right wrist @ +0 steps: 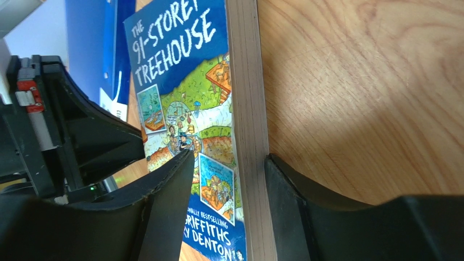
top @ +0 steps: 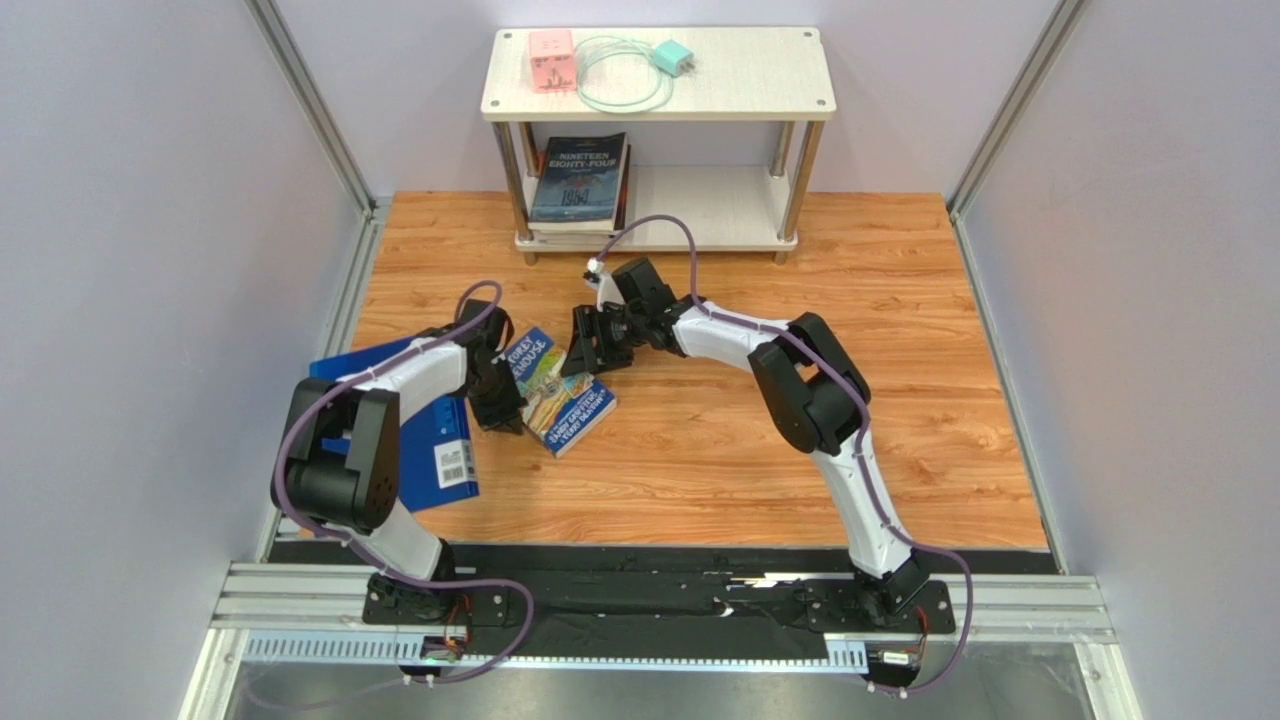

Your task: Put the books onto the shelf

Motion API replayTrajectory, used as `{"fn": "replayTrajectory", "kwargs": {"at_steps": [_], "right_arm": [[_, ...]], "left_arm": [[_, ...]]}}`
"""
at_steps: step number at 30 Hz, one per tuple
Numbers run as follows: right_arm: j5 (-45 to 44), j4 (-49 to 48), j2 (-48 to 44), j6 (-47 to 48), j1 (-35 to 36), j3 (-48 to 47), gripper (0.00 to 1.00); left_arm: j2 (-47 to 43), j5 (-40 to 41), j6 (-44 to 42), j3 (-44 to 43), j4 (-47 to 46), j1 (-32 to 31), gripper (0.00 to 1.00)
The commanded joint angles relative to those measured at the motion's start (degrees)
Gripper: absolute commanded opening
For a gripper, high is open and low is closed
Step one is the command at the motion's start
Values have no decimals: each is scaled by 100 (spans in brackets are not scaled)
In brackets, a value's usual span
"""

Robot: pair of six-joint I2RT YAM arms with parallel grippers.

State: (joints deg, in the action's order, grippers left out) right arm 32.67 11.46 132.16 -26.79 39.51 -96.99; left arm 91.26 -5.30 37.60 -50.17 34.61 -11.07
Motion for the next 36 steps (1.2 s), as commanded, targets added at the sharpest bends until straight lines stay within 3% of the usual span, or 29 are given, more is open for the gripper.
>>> {"fn": "replayTrajectory", "kwargs": {"at_steps": [1, 10, 14, 27, 36], "right_arm": [[635, -943, -357, -493, 22, 443, 56], [1452, -2436, -744, -1249, 40, 954, 53], [1682, -2509, -806, -1373, 66, 857, 52], [1744, -1542, -454, -943, 127, 400, 51], [1270, 92, -243, -73, 215, -294, 54]], "left_arm": [[102, 170, 256, -309, -165, -185, 0], [330, 275, 230, -572, -130, -194, 0], [445, 284, 203, -730, -121, -194, 0], [656, 275, 72, -968, -77, -203, 0], [708, 222, 10, -1012, -60, -203, 0]]}}
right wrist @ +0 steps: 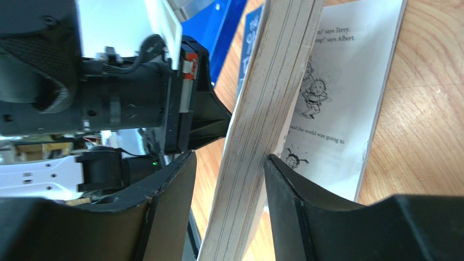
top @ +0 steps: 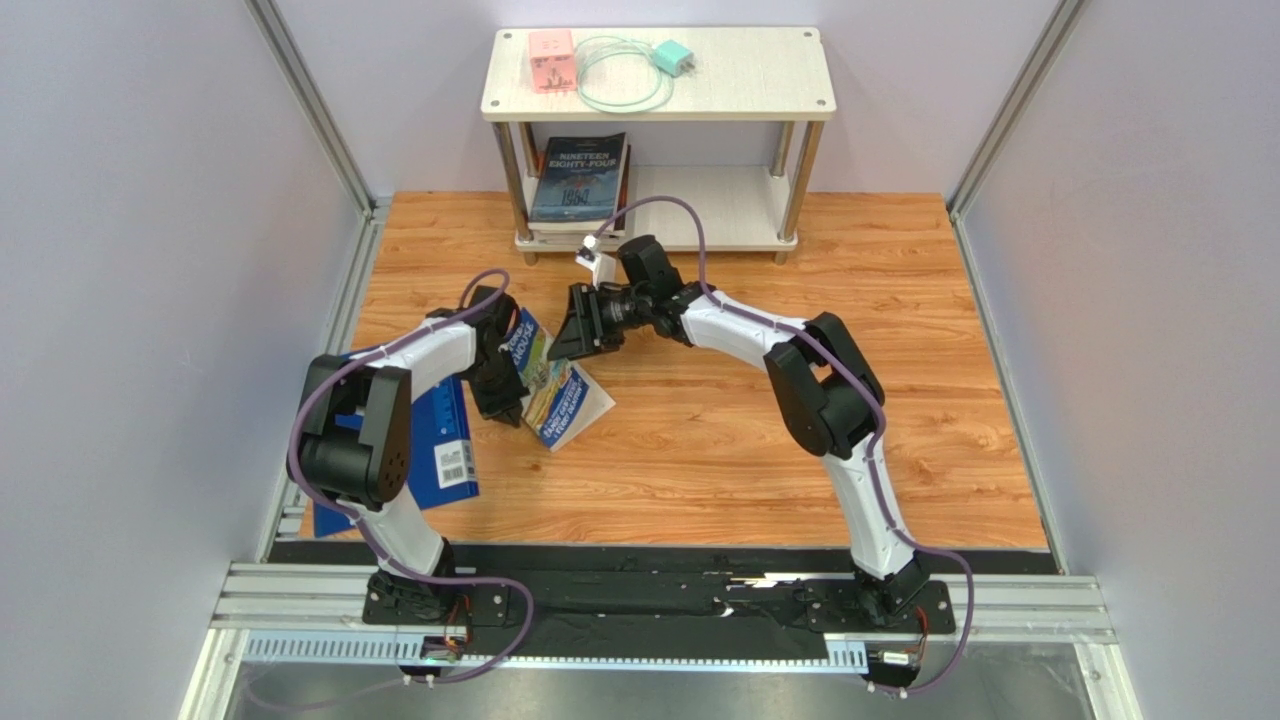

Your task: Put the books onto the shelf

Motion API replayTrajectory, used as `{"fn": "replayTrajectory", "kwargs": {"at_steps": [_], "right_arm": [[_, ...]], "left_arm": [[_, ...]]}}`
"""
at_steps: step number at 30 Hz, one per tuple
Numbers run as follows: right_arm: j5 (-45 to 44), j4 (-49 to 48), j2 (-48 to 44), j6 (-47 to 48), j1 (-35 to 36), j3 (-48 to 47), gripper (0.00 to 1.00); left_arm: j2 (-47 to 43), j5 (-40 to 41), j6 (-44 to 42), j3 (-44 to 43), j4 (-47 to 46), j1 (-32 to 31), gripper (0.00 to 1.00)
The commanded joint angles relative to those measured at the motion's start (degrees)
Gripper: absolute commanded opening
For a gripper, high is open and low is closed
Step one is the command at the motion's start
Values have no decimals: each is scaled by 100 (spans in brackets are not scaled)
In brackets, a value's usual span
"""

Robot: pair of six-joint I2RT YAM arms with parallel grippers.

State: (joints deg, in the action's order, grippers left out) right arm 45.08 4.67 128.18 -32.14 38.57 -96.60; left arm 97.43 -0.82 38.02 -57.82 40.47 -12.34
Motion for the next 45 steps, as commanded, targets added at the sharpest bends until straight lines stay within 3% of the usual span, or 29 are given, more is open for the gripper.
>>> {"fn": "replayTrajectory", "kwargs": {"at_steps": [1, 8, 10, 13, 14, 21, 26, 30, 36, 45], "right_arm": [[-34, 903, 181, 515, 327, -394, 54], [-254, 1555, 497, 780, 406, -677, 56], [-228, 1450, 515, 727, 406, -624, 52], [-44, 1406, 603, 692, 389, -685, 5], [-43, 1405, 612, 622, 397, -676, 0], [-87, 792, 156, 262, 143, -230, 0], [-52, 9, -625, -143, -217, 483, 0], [202, -623, -1154, -468, -507, 993, 0], [369, -827, -1936, -627, -859, 1442, 0], [756, -967, -2631, -942, -921, 1643, 0]], "left_arm": [[84, -243, -32, -264, -645, -76, 0], [110, -331, -58, -352, -654, -76, 0], [110, -322, -58, -344, -663, -76, 0], [92, -305, -75, -317, -689, -76, 0], [57, -287, -84, -326, -681, -76, 0], [-952, -23, -198, -212, -575, -76, 3], [-2112, -208, -102, 218, -1040, -67, 40], [-2948, -453, -32, 561, -1479, -67, 61], [-3379, -1191, 126, 992, -2287, -67, 66], [-3608, -2115, 733, 1976, -4581, -76, 69]]}}
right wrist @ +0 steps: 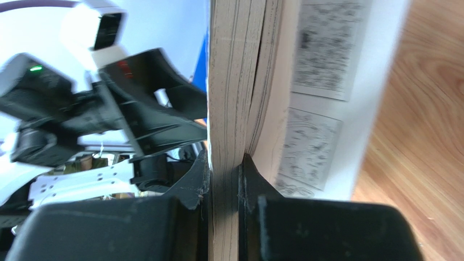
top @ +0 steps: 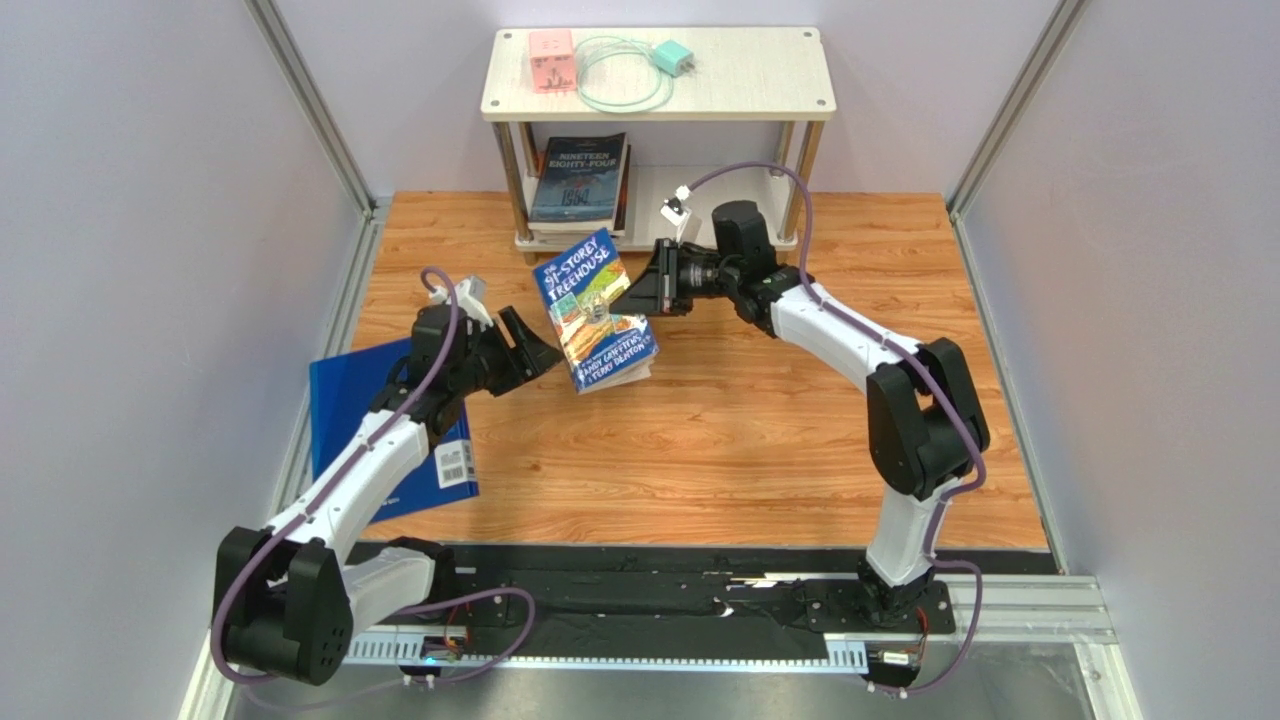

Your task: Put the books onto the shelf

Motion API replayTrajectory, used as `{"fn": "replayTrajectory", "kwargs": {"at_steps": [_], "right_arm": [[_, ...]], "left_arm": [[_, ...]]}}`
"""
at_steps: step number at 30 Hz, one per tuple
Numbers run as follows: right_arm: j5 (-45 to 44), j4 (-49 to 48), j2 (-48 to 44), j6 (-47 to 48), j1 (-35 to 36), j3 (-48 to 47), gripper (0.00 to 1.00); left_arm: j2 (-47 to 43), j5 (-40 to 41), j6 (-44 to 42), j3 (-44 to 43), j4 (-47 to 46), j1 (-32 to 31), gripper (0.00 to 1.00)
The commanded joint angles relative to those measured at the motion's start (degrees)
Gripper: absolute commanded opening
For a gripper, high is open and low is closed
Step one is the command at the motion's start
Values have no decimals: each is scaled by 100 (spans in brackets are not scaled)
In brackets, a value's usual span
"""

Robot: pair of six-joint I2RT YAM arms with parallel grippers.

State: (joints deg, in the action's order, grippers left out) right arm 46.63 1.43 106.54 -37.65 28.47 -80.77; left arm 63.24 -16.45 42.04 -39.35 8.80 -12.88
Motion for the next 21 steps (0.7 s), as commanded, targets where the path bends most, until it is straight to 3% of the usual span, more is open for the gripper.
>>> {"fn": "replayTrajectory", "kwargs": {"at_steps": [1, 10, 21], "right_arm": [[636, -714, -494, -471, 89, 114, 0], [689, -1259, -775, -831, 97, 659, 0], [1006, -1664, -705, -1122, 282, 642, 0]], "left_arm": [[-207, -596, 357, 234, -1729, -21, 69], [-234, -763, 656, 586, -2724, -30, 70], [4, -930, 1016, 710, -4261, -249, 68]]}}
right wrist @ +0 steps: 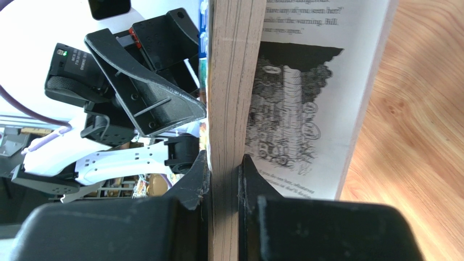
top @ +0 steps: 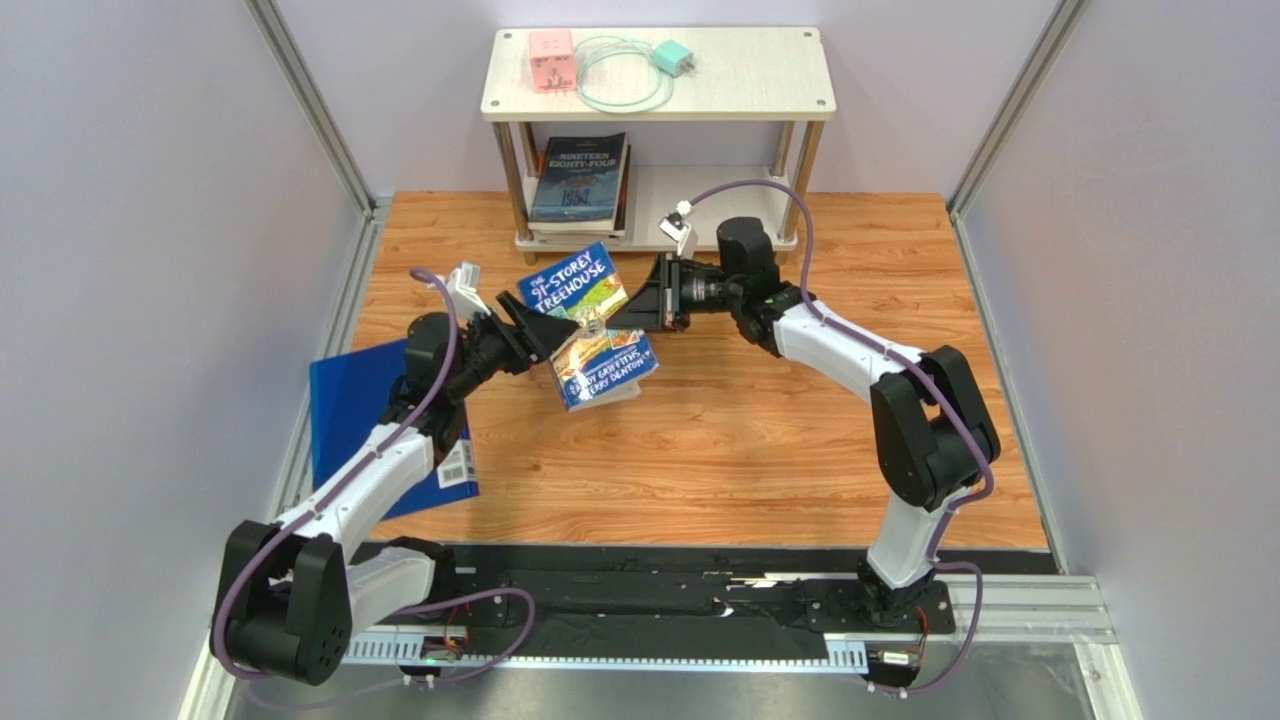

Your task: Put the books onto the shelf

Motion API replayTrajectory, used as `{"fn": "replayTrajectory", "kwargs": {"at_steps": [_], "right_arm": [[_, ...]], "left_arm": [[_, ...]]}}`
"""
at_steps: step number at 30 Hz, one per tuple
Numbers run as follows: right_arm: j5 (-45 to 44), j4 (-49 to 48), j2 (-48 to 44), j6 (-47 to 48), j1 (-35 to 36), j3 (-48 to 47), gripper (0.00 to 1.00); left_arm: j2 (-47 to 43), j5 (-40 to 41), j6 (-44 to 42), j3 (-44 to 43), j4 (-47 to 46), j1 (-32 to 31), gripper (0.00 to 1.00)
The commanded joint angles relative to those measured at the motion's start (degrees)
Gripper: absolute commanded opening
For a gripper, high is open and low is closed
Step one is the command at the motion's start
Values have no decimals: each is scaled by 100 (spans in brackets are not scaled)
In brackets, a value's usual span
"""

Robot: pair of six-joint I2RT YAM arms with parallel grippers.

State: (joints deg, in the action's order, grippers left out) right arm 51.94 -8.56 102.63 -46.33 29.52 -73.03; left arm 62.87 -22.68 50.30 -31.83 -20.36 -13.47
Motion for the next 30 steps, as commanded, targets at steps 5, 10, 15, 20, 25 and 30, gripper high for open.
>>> {"fn": "replayTrajectory", "kwargs": {"at_steps": [5, 10, 15, 20, 25, 30], "right_arm": [[615, -753, -200, -342, 300, -159, 0], [449, -403, -173, 78, 388, -167, 8], [-387, 1136, -523, 1186, 309, -159, 64], [-19, 505, -858, 1073, -42, 455, 81], [378, -399, -1201, 652, -201, 1001, 83], [510, -1498, -1482, 2, -201, 1721, 84]], "left_arm": [[93, -369, 146, -261, -1568, -384, 62], [348, -650, 208, -639, -1471, -481, 0], [200, -615, -134, -1052, -541, -481, 0], [41, -790, -258, -1386, -310, -481, 0], [234, -1116, 84, -1615, -758, -481, 0], [620, -1362, 462, -1712, -1373, -481, 0]]}}
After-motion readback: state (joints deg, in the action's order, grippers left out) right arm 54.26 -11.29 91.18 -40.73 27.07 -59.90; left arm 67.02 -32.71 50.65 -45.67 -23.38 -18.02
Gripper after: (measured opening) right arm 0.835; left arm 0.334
